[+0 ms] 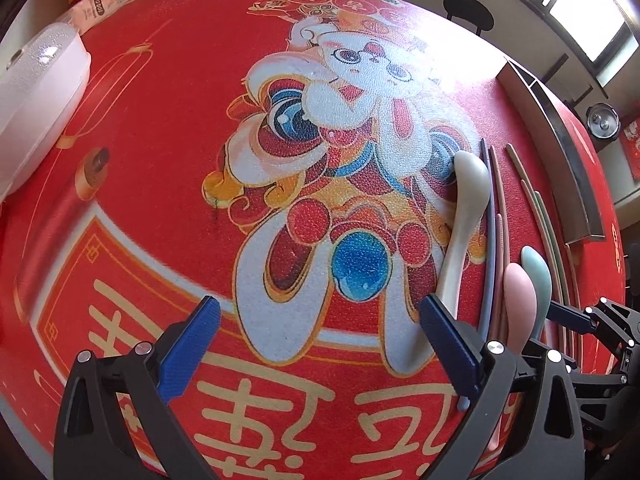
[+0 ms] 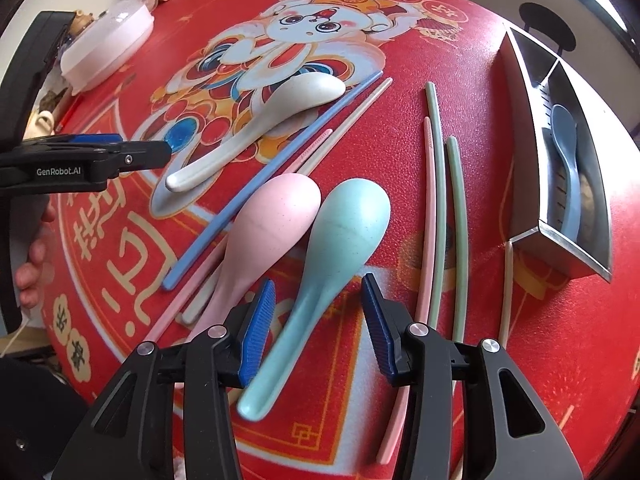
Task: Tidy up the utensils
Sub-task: 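Grasp the light teal spoon by its handle with the right gripper, then grasp the cream-white spoon with the left gripper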
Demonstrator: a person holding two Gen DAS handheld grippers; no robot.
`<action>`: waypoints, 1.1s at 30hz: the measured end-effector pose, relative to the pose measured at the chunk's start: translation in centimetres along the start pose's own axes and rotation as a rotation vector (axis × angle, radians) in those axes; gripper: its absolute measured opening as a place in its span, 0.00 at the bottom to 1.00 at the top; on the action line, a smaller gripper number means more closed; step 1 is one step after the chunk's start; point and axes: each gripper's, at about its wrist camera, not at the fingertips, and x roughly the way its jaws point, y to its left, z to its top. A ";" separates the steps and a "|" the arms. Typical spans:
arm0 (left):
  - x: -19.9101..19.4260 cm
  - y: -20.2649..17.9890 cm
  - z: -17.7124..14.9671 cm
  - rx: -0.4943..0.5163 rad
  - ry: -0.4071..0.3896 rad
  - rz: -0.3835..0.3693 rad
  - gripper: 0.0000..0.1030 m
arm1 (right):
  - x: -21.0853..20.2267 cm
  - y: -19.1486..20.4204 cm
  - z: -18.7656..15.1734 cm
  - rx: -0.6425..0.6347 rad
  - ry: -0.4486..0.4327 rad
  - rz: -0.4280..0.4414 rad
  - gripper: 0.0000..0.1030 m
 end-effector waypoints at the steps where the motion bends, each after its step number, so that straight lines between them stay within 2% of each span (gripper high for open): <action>1: 0.0 0.1 0.0 -0.006 -0.001 -0.004 0.94 | 0.0 0.0 0.0 -0.002 -0.001 -0.005 0.42; 3: -0.1 0.3 0.2 -0.020 0.000 -0.012 0.94 | 0.0 0.0 0.0 0.003 -0.003 -0.003 0.38; 5: -0.2 0.4 0.3 -0.031 -0.002 -0.017 0.94 | -0.1 -0.1 0.0 0.006 -0.004 -0.010 0.29; 6: -0.3 0.4 0.4 -0.030 -0.007 -0.021 0.94 | -0.1 -0.2 0.1 0.010 -0.004 -0.003 0.28; 10: -0.8 -0.5 0.8 0.025 -0.037 -0.059 0.94 | -0.2 -0.4 0.0 0.020 -0.001 0.023 0.18; 12: -1.0 -1.0 0.8 0.056 -0.049 -0.089 0.92 | -0.3 -0.6 0.0 0.027 -0.002 0.036 0.17; 13: -1.1 -1.4 0.8 0.068 -0.054 -0.100 0.90 | -0.4 -0.7 -0.1 0.031 -0.005 0.040 0.16; 15: -0.9 -1.9 1.0 0.091 -0.047 -0.121 0.75 | -0.6 -0.9 -0.2 0.046 -0.014 0.048 0.15; 16: -0.8 -2.1 1.0 0.100 -0.036 -0.139 0.71 | -0.7 -1.1 -0.2 0.055 -0.018 0.057 0.14; 21: 0.1 -3.7 1.4 0.168 0.005 -0.184 0.41 | -1.4 -1.6 -0.5 0.070 -0.041 0.070 0.08; 27: 1.2 -5.3 2.9 0.209 0.013 -0.228 0.36 | -1.5 -2.1 -0.9 0.102 -0.047 0.090 0.08; 33: 2.2 -7.0 4.6 0.246 0.008 -0.241 0.33 | -1.4 -2.2 -1.1 0.112 -0.052 0.093 0.08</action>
